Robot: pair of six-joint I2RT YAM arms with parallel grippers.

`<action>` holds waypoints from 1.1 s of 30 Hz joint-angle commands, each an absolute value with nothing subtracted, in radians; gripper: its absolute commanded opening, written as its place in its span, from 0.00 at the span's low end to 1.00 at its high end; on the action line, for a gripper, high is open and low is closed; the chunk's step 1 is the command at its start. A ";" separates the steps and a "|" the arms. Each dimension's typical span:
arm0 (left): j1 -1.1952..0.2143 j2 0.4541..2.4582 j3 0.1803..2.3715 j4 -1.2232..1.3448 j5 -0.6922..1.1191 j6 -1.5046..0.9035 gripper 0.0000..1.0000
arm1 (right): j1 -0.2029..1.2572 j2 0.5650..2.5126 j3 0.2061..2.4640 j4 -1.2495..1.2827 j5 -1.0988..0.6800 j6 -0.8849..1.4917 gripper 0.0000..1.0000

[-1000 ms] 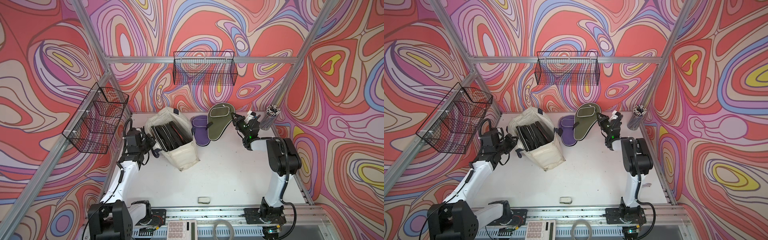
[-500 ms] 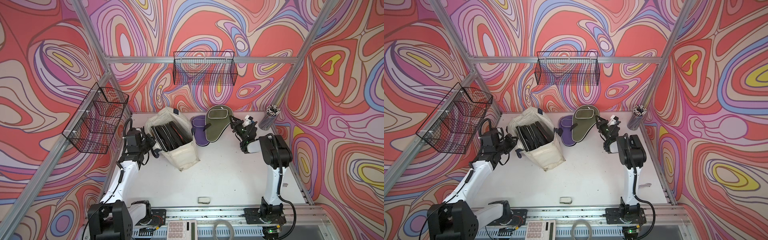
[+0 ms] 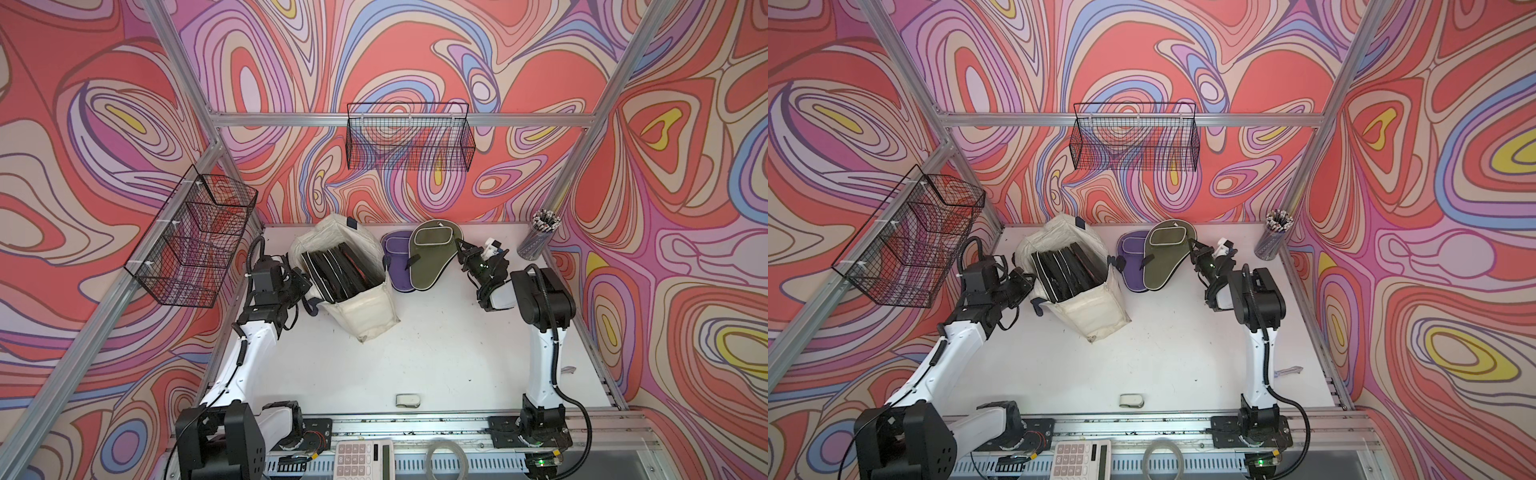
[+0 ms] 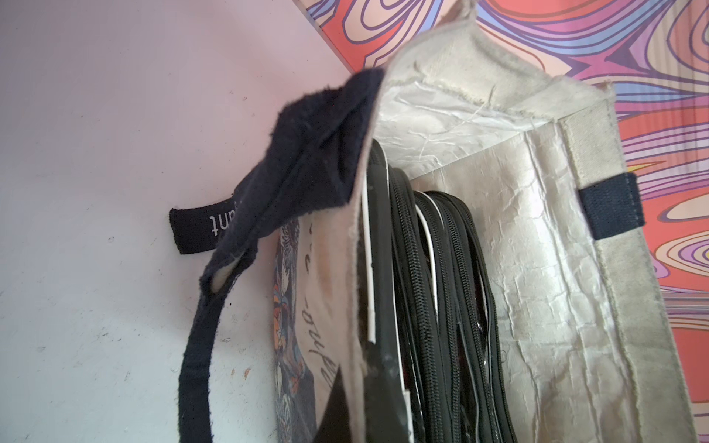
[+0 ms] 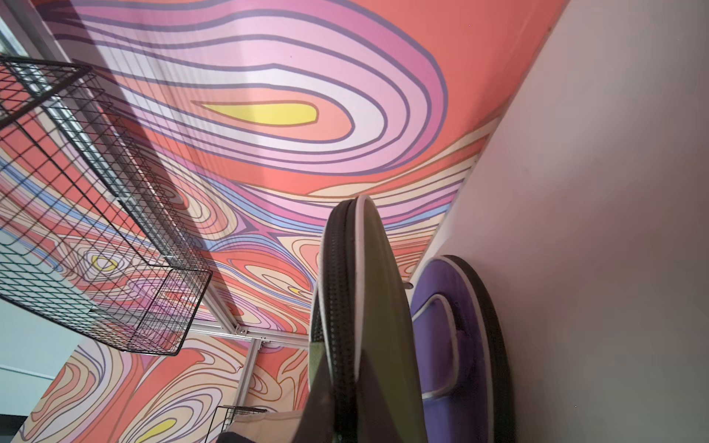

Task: Remove the ping pong set from the canvas bag
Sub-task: Place the ping pong set at the center of the board.

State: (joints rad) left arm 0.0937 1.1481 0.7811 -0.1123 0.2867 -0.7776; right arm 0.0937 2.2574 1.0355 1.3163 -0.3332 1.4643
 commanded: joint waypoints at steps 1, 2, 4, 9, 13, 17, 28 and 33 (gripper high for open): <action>0.100 1.152 0.813 -0.118 0.269 -0.764 0.00 | 0.103 2.283 1.048 1.378 -0.326 1.490 0.00; 0.101 1.151 0.814 -0.119 0.268 -0.762 0.00 | 0.104 2.287 1.049 1.374 -0.324 1.489 0.00; 0.100 1.153 0.815 -0.117 0.270 -0.762 0.00 | 0.104 2.298 1.052 1.372 -0.322 1.485 0.00; 0.101 1.149 0.815 -0.118 0.271 -0.763 0.00 | 0.104 2.312 1.055 1.344 -0.314 1.461 0.00; 0.101 1.146 0.812 -0.118 0.269 -0.762 0.00 | 0.103 2.320 1.068 1.302 -0.311 1.426 0.21; 0.101 1.146 0.808 -0.115 0.272 -0.765 0.00 | 0.103 2.339 1.103 1.264 -0.313 1.401 0.33; 0.101 1.141 0.801 -0.111 0.268 -0.766 0.00 | 0.103 2.365 1.196 1.132 -0.307 1.331 0.53; 0.101 1.141 0.801 -0.108 0.268 -0.766 0.00 | 0.103 2.341 1.198 1.050 -0.295 1.274 0.76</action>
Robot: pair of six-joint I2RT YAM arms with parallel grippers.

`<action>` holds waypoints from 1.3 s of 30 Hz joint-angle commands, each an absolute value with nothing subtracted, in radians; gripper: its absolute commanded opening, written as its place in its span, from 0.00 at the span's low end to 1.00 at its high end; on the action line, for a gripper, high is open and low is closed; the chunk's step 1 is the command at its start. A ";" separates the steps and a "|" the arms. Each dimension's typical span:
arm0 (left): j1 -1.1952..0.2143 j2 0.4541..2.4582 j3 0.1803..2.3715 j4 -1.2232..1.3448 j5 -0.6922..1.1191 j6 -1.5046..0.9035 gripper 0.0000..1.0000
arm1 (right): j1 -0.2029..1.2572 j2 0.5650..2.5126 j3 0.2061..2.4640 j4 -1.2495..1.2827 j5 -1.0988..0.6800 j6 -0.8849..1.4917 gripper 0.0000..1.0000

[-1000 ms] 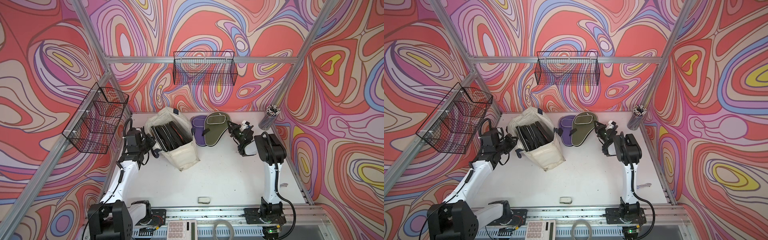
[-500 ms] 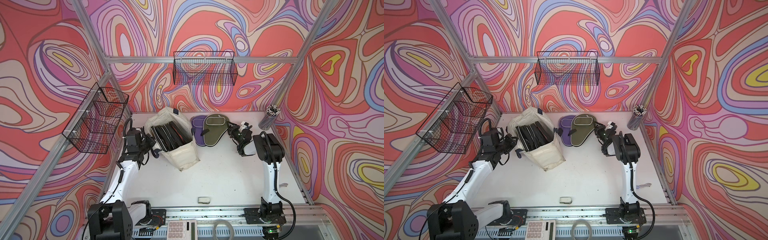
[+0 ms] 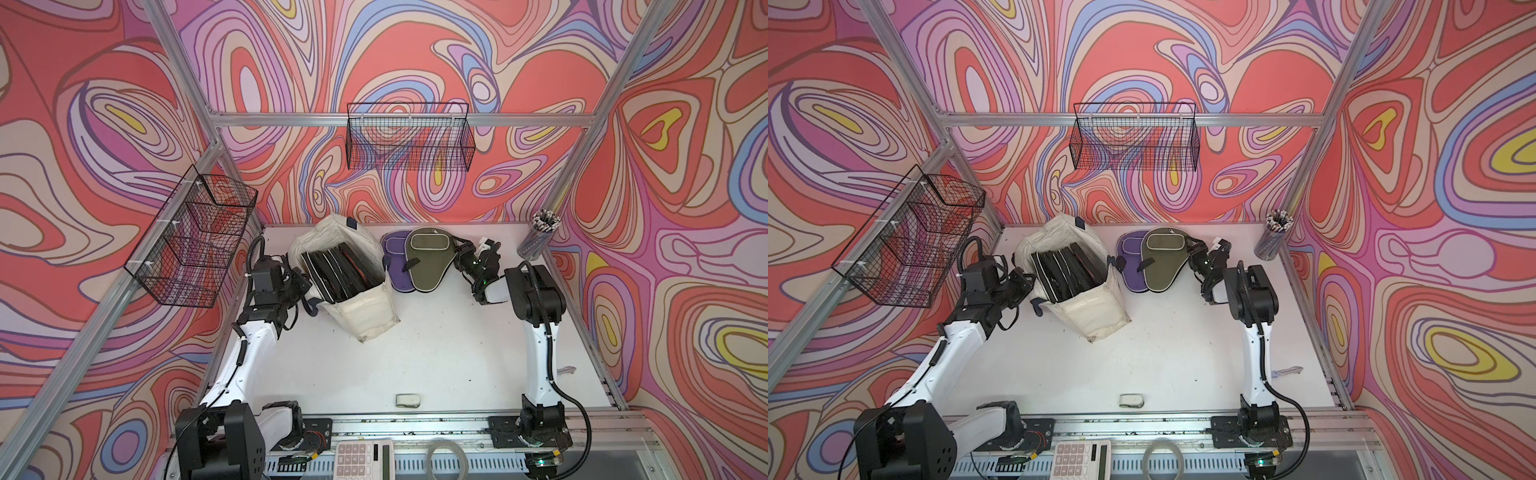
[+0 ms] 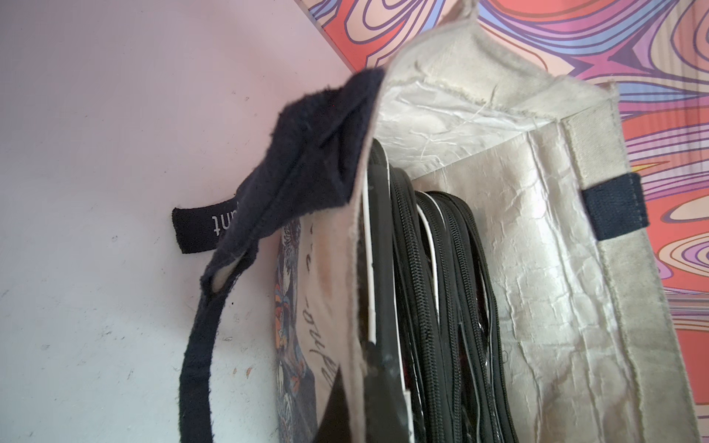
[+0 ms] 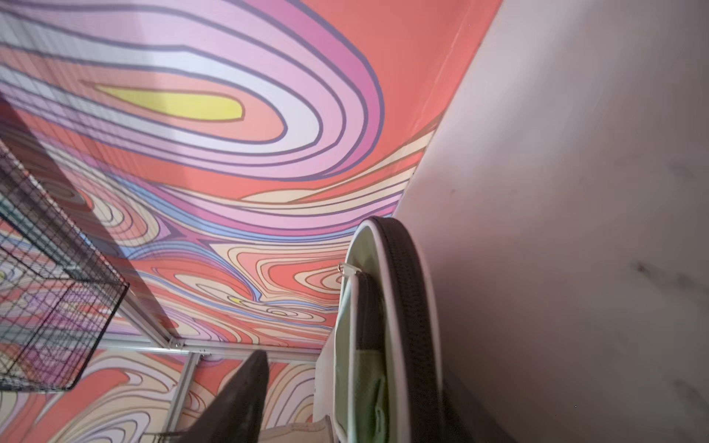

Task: Remove the ping pong set from the canvas bag
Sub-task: Place the ping pong set at the center of the board.

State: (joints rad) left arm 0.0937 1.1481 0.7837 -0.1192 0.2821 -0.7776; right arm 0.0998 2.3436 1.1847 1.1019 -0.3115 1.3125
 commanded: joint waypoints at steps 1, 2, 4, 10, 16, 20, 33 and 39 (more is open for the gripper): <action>0.101 1.141 0.802 -0.106 0.268 -0.767 0.00 | 0.105 2.334 1.196 1.033 -0.292 1.258 0.80; 0.101 1.144 0.803 -0.106 0.269 -0.767 0.00 | 0.104 2.325 1.195 1.004 -0.287 1.239 0.84; 0.101 1.147 0.805 -0.103 0.273 -0.768 0.00 | 0.107 2.309 1.201 0.955 -0.277 1.201 0.87; 0.101 1.144 0.808 -0.100 0.276 -0.772 0.00 | 0.121 2.250 1.206 0.793 -0.222 1.085 0.98; 0.101 1.140 0.802 -0.100 0.279 -0.772 0.00 | 0.144 2.170 1.197 0.695 -0.164 0.967 0.98; 0.101 1.139 0.795 -0.093 0.282 -0.775 0.00 | 0.167 2.107 1.214 0.616 -0.126 0.874 0.98; 0.100 1.127 0.776 -0.087 0.278 -0.778 0.00 | 0.227 2.053 1.296 0.387 -0.026 0.676 0.98; 0.101 1.119 0.778 -0.095 0.272 -0.773 0.00 | 0.227 2.058 1.303 0.366 0.000 0.654 0.98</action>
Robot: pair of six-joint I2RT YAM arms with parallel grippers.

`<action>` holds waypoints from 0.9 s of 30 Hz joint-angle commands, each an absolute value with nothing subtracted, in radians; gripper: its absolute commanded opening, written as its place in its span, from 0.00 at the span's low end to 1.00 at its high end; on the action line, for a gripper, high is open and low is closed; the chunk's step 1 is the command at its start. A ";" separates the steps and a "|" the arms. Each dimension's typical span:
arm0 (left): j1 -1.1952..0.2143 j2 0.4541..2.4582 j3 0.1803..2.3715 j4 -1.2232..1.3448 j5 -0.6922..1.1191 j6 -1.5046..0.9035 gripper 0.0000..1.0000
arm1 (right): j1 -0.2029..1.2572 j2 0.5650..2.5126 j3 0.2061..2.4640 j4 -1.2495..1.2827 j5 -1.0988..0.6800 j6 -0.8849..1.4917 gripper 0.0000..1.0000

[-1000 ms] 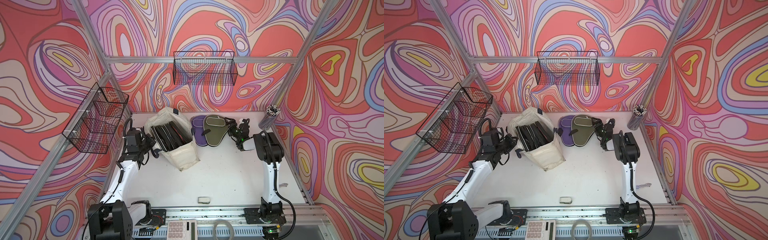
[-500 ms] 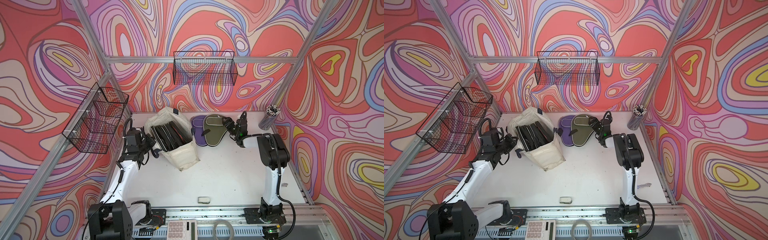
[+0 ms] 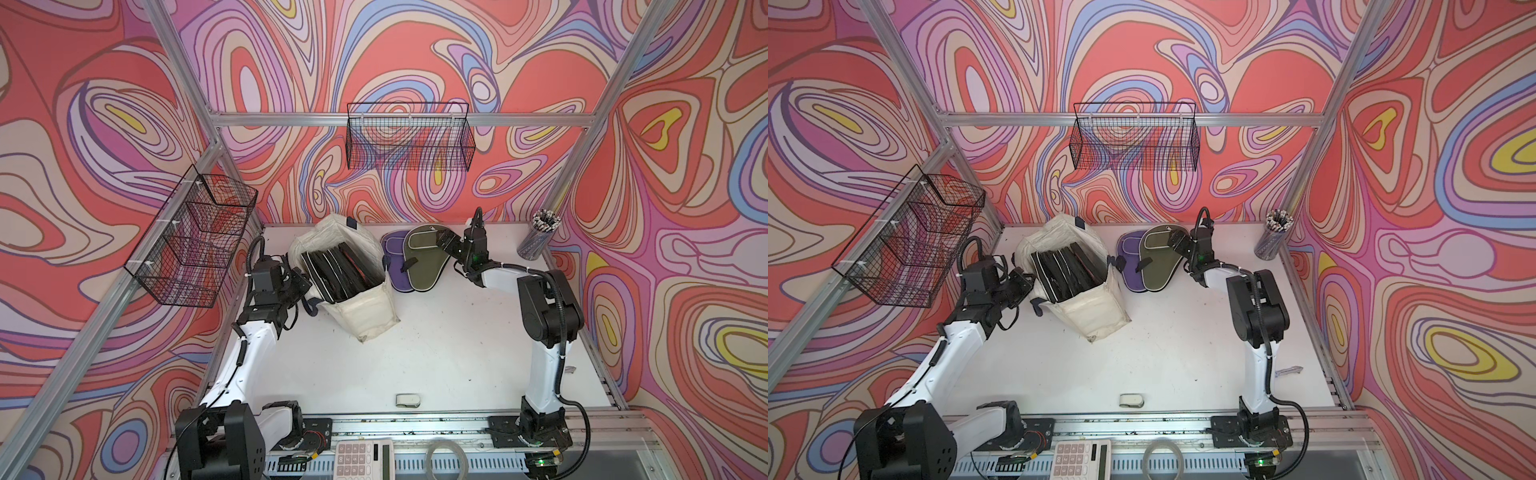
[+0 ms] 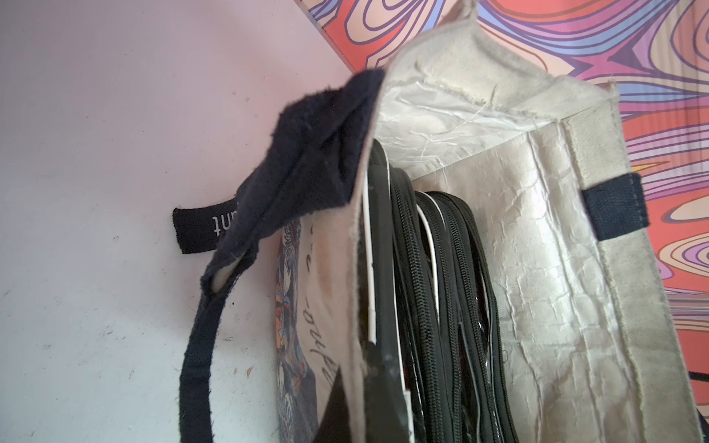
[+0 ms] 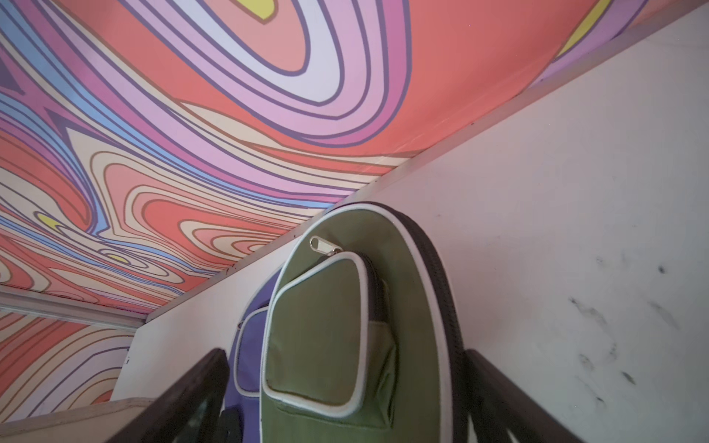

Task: Remove the ping pong set from the canvas bag
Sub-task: Place the ping pong set at the center of the board.

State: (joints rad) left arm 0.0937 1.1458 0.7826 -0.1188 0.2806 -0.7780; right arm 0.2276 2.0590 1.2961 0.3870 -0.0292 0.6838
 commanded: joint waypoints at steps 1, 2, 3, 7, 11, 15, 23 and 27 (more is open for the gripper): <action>0.101 1.119 0.778 -0.093 0.273 -0.774 0.00 | 0.227 2.062 1.313 0.352 0.002 0.646 0.98; 0.101 1.119 0.776 -0.092 0.273 -0.774 0.00 | 0.228 2.067 1.323 0.338 0.005 0.641 0.98; 0.100 1.117 0.776 -0.092 0.272 -0.775 0.00 | 0.229 2.069 1.328 0.332 0.005 0.634 0.98; 0.101 1.112 0.773 -0.093 0.271 -0.775 0.00 | 0.228 2.081 1.360 0.284 0.028 0.604 0.98; 0.101 1.109 0.774 -0.096 0.270 -0.773 0.00 | 0.232 2.080 1.383 0.231 0.072 0.566 0.98; 0.101 1.113 0.775 -0.093 0.273 -0.775 0.00 | 0.243 2.062 1.387 0.202 0.116 0.516 0.98; 0.101 1.118 0.772 -0.085 0.275 -0.778 0.00 | 0.329 1.936 1.409 0.177 0.092 0.415 0.98; 0.101 1.108 0.773 -0.090 0.279 -0.777 0.00 | 0.372 1.864 1.432 0.120 0.085 0.383 0.98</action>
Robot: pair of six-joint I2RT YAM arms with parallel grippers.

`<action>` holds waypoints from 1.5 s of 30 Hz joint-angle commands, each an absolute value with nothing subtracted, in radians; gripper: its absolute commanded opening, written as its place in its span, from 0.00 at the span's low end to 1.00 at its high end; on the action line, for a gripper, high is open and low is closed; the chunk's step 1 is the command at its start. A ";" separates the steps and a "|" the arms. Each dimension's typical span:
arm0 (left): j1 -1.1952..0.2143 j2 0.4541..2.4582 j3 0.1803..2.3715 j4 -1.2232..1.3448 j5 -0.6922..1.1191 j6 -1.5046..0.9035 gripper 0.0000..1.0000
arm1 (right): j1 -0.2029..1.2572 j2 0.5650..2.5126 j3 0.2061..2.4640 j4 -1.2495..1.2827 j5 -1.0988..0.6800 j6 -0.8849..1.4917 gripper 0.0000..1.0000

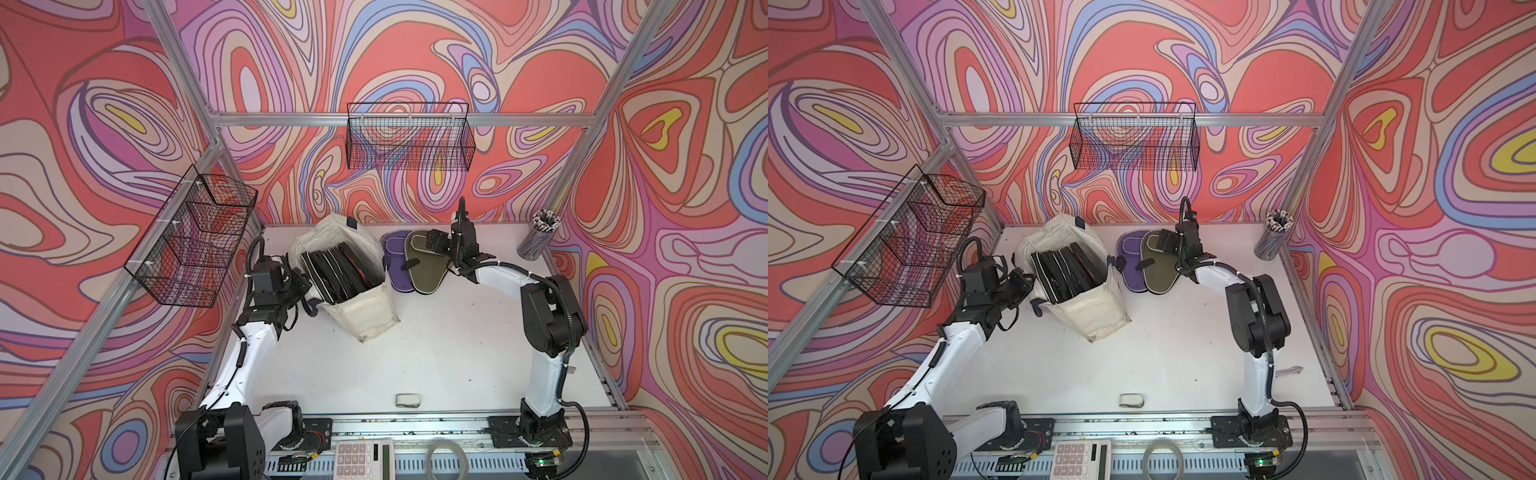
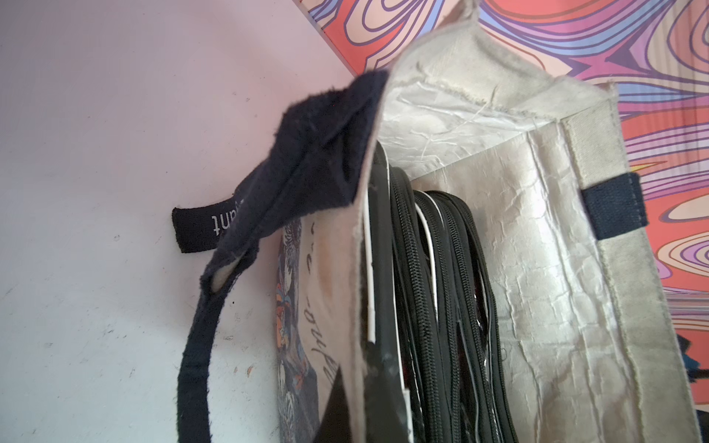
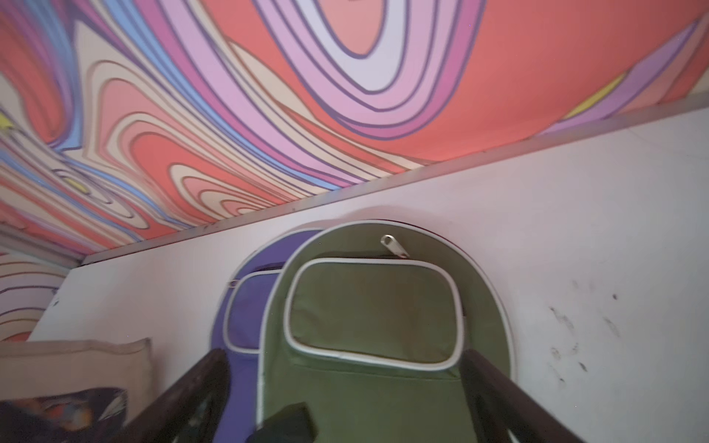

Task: Remove the ping pong set from the canvas bag
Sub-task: Place the ping pong set at the center of the board, then pick up the ping pong set from the canvas bag.

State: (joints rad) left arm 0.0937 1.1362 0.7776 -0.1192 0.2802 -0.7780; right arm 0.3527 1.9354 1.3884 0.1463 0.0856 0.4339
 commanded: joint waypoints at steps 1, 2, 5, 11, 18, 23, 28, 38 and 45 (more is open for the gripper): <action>0.101 1.108 0.773 -0.091 0.279 -0.776 0.00 | 0.385 1.845 1.442 0.097 0.078 0.371 0.98; 0.101 1.108 0.773 -0.091 0.280 -0.776 0.00 | 0.397 1.834 1.455 0.076 0.079 0.359 0.98; 0.100 1.114 0.775 -0.087 0.288 -0.775 0.00 | 0.436 1.806 1.506 0.002 0.077 0.320 0.98; 0.101 1.127 0.776 -0.086 0.284 -0.773 0.00 | 0.526 1.776 1.619 -0.114 0.066 0.255 0.98; 0.101 1.129 0.764 -0.079 0.277 -0.772 0.00 | 0.628 1.797 1.785 -0.239 0.075 0.182 0.98; 0.101 1.130 0.762 -0.081 0.278 -0.769 0.00 | 0.700 1.859 1.953 -0.349 0.066 0.130 0.98; 0.101 1.131 0.765 -0.081 0.275 -0.767 0.00 | 0.767 1.947 2.117 -0.456 0.032 0.091 0.98; 0.101 1.126 0.753 -0.059 0.276 -0.782 0.00 | 0.845 2.127 2.331 -0.583 -0.028 0.066 0.93; 0.101 1.129 0.762 -0.050 0.276 -0.779 0.00 | 0.845 2.199 2.319 -0.568 -0.031 0.077 0.92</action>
